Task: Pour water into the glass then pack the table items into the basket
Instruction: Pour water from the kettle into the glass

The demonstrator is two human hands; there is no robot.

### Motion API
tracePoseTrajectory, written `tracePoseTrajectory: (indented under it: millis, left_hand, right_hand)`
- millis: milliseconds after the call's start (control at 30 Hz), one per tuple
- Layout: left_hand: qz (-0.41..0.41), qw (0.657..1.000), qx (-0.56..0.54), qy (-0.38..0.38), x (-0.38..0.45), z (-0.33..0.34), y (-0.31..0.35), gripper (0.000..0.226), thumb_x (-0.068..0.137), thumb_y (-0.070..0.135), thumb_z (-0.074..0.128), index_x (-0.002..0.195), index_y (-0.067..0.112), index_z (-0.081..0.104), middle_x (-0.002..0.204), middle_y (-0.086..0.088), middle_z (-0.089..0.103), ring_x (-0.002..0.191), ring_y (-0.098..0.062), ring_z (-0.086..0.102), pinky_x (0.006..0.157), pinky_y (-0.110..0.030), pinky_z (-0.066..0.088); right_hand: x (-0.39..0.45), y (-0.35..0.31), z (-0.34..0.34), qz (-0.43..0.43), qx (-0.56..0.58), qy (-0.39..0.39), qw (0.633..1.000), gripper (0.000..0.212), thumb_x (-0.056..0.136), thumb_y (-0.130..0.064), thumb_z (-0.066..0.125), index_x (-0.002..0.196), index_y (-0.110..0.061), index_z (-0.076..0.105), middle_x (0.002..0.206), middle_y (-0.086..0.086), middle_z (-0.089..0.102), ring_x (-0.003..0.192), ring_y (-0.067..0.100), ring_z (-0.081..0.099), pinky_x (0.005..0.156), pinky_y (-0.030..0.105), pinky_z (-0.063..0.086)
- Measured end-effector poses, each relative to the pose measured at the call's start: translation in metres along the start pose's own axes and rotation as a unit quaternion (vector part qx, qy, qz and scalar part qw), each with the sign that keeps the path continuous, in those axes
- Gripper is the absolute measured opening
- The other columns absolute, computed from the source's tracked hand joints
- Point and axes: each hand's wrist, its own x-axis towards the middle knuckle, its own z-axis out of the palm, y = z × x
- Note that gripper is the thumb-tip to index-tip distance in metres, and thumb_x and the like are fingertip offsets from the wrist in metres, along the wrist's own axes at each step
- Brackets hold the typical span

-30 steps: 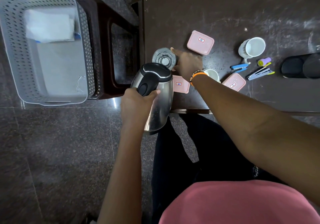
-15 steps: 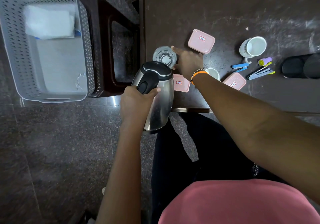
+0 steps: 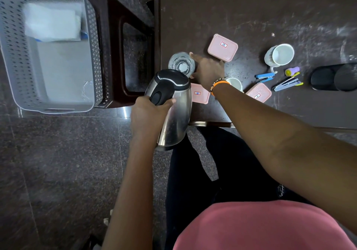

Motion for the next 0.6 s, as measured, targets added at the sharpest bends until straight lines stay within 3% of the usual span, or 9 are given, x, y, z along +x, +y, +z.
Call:
tracePoseTrajectory:
  millis: [333,600]
  left_hand:
    - [-0.006,1.000,0.016,0.009,0.0024,-0.0025,0.0023,0.041,0.066,0.045,0.077,0.082,0.010,0.065,0.069,0.008,0.060,0.075,-0.019,0.061,0.064,-0.028,0.046]
    - [-0.016,1.000,0.017,0.007,0.0026,-0.0034,0.0033,0.042,0.066,0.045,0.077,0.083,0.010,0.064,0.074,0.003,0.063,0.077,-0.021,0.063,0.067,-0.030,0.050]
  right_hand:
    - [-0.0009,0.0005,-0.0010,-0.002,0.012,0.000,1.000,0.062,0.082,-0.027,0.062,0.139,-0.034,0.038,0.125,0.006,0.064,0.117,0.030,0.058,0.104,0.047,0.039]
    - [0.0012,0.0014,-0.0004,0.003,0.094,-0.018,0.995,0.062,0.080,-0.019,0.062,0.137,-0.031,0.043,0.129,0.009,0.062,0.118,0.033,0.057,0.100,0.045,0.046]
